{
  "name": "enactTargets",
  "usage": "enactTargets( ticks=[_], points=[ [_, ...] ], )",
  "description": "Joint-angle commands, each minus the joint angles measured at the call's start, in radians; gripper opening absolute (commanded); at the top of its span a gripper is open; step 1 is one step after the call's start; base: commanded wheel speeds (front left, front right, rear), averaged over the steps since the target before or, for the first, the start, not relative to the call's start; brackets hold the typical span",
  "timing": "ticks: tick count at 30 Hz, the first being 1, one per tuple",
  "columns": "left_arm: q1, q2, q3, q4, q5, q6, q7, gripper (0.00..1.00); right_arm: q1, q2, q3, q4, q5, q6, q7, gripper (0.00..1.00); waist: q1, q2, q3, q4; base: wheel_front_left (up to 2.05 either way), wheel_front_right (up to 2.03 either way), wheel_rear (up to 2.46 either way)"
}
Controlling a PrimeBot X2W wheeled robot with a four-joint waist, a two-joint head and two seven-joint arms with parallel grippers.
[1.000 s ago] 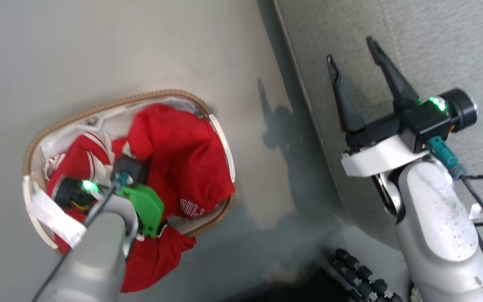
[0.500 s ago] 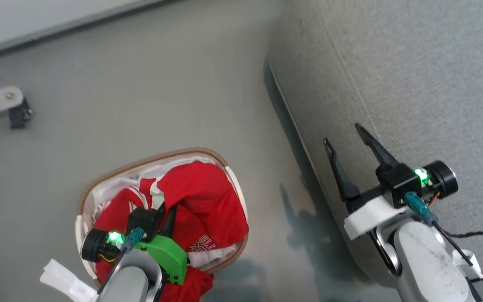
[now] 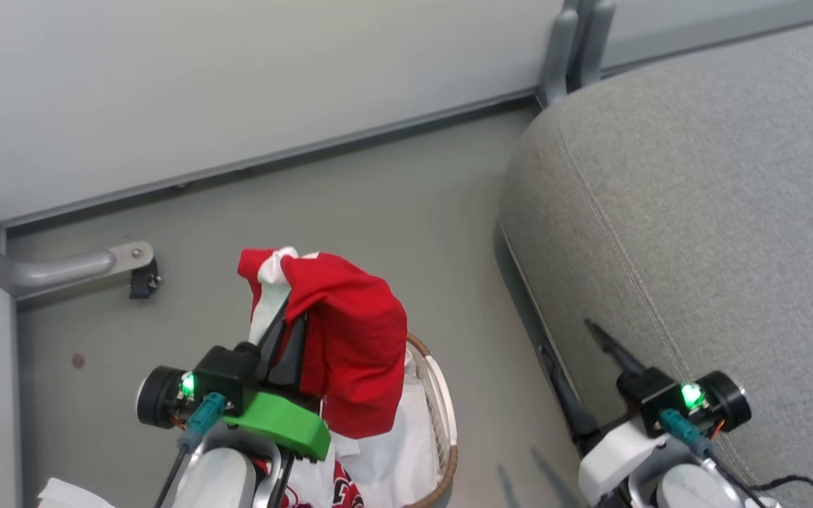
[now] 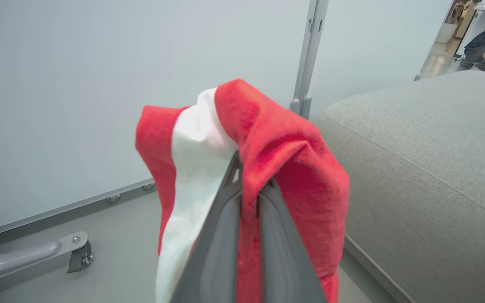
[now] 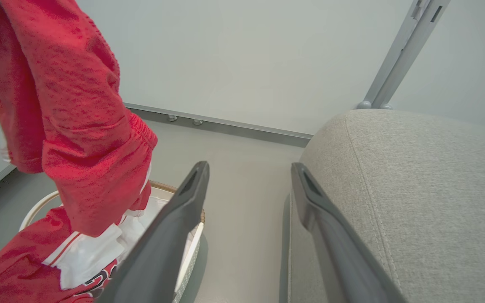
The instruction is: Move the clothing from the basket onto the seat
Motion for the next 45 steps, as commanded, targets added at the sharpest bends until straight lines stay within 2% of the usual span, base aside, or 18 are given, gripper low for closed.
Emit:
enactTargets(
  ticks=[1, 11, 17, 21, 26, 30, 32, 38, 39, 40, 41, 45],
  points=[
    [0.004, -0.001, 0.008, -0.030, -0.013, -0.004, -0.001, 0.00, 0.027, -0.007, 0.020, 0.014, 0.016, -0.001, -0.002, 1.00, 0.0001, 0.0000, -0.074, 0.059, 0.00, 0.00, 0.00],
    [-0.054, -0.001, -0.038, -0.188, -0.070, -0.004, -0.001, 0.00, 0.065, -0.031, 0.174, 0.058, 0.085, -0.001, -0.002, 1.00, 0.0001, 0.0000, -0.106, 0.100, 0.00, 0.00, 0.00],
    [-0.067, -0.001, -0.071, -0.200, -0.109, -0.004, -0.001, 0.00, -0.027, -0.045, 0.347, 0.049, 0.160, -0.001, -0.002, 1.00, 0.0001, 0.0000, -0.102, 0.129, 0.00, 0.00, 0.00],
    [-0.073, -0.001, -0.090, -0.199, -0.114, -0.004, -0.001, 0.00, -0.130, -0.030, 0.434, 0.041, 0.209, -0.001, -0.002, 1.00, 0.0001, 0.0000, -0.096, 0.143, 0.00, 0.00, 0.00],
    [-0.089, -0.001, -0.133, -0.199, -0.136, -0.004, -0.001, 0.00, -0.253, -0.005, 0.476, 0.081, 0.218, -0.001, -0.002, 1.00, 0.0001, 0.0000, -0.087, 0.168, 0.00, 0.00, 0.00],
    [-0.102, -0.001, -0.168, -0.196, -0.148, -0.004, -0.001, 0.00, -0.313, 0.018, 0.460, 0.149, 0.193, -0.001, -0.002, 1.00, 0.0001, 0.0000, -0.084, 0.187, 0.00, 0.00, 0.00],
    [-0.107, -0.001, -0.180, -0.193, -0.154, -0.004, -0.001, 0.00, -0.327, 0.024, 0.474, 0.185, 0.198, -0.001, -0.002, 0.00, 0.0001, 0.0000, -0.084, 0.197, 0.00, 0.00, 0.00],
    [-0.100, -0.001, -0.182, -0.187, -0.164, -0.004, -0.001, 0.00, -0.307, 0.025, 0.493, 0.221, 0.258, -0.001, -0.001, 0.00, 0.0001, 0.0000, -0.090, 0.205, 0.00, 0.00, 0.00],
    [-0.095, -0.001, -0.178, -0.189, -0.162, -0.004, -0.001, 0.33, -0.300, 0.025, 0.488, 0.222, 0.259, -0.001, -0.001, 0.00, 0.0001, 0.0000, -0.090, 0.202, 0.00, 0.00, 0.00],
    [-0.086, -0.001, -0.177, -0.178, -0.162, -0.004, -0.001, 0.89, -0.291, 0.025, 0.480, 0.221, 0.262, -0.001, -0.001, 0.00, 0.0001, 0.0000, -0.091, 0.196, 0.00, 0.00, 0.00],
    [-0.080, -0.001, -0.170, -0.175, -0.164, -0.004, -0.001, 1.00, -0.285, 0.025, 0.475, 0.219, 0.261, -0.001, -0.001, 0.00, 0.0001, 0.0000, -0.092, 0.190, 0.00, 0.00, 0.00],
    [-0.063, -0.002, -0.142, -0.144, -0.159, -0.004, -0.001, 1.00, -0.250, 0.027, 0.415, 0.189, 0.256, -0.001, -0.001, 0.00, 0.0001, 0.0000, -0.094, 0.150, 0.00, 0.00, 0.00]
  ],
)
